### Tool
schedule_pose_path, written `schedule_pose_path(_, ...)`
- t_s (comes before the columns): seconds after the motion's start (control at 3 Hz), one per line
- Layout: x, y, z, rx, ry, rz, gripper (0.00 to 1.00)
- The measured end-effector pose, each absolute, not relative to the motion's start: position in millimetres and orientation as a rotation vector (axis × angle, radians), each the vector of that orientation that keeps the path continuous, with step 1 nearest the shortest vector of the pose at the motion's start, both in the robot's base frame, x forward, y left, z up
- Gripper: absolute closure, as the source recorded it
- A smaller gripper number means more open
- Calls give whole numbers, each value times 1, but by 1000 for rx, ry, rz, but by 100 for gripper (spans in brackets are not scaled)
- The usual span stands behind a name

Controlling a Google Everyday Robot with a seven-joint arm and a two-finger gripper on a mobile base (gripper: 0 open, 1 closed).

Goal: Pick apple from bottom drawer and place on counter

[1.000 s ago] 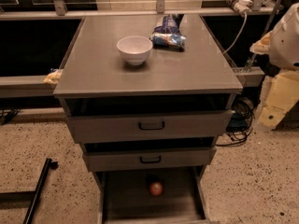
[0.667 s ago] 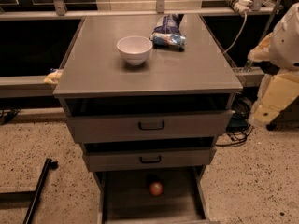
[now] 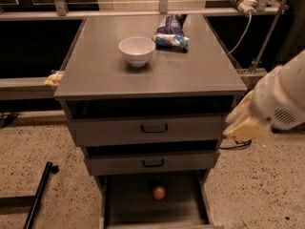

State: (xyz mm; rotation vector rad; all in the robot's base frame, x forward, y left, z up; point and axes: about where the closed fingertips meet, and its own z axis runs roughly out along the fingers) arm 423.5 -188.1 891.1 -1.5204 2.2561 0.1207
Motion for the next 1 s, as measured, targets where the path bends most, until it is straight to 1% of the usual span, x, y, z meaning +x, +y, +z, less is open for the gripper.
schedule_pose_path(0.33, 411, -149, 810, -1442, 2261, 334, 89)
schedule_pose_path(0.67, 405, -141, 781, -1427, 2272, 341, 100)
schedule_pose_path(1.0, 405, -141, 781, -1427, 2272, 341, 100)
